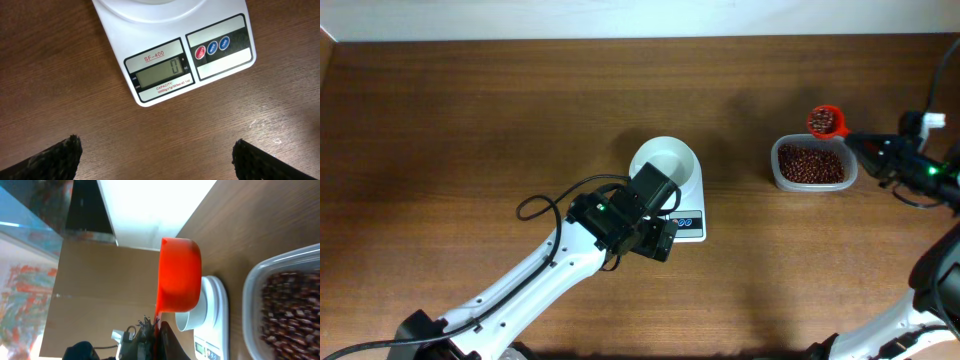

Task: Scoop item into bowl and weigh 50g on scale
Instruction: 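Carry the scoop with the right gripper over the white bowl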

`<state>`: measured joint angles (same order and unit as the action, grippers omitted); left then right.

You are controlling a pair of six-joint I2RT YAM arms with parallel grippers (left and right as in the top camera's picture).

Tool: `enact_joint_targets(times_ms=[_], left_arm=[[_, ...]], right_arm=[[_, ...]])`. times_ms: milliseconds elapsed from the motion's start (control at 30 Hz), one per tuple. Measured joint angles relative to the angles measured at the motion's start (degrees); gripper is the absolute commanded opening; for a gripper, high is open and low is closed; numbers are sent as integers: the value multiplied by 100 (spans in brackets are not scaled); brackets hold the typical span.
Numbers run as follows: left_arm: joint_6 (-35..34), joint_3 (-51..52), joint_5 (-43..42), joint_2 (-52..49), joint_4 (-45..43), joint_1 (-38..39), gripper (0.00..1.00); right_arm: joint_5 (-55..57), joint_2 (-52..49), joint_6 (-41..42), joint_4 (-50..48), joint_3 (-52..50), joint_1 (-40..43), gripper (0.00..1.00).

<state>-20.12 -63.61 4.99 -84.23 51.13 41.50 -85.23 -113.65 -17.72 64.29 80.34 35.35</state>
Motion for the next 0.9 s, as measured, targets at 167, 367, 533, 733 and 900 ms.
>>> enact_joint_targets(times_ms=[167, 367, 533, 733, 900], left_arm=[[0, 0, 0, 0, 0, 0, 99], [0, 0, 0, 0, 0, 2, 99], [0, 0, 0, 0, 0, 2, 99], [0, 0, 0, 0, 0, 2, 99], [0, 0, 0, 0, 0, 2, 99]], right_arm=[[0, 0, 24, 0, 0, -459, 4], [-2, 0, 66, 0, 0, -1045, 4], [-2, 0, 81, 0, 0, -1659, 4], [-4, 0, 79, -87, 0, -2315, 4], [-28, 0, 127, -472, -7, -2798, 4]])
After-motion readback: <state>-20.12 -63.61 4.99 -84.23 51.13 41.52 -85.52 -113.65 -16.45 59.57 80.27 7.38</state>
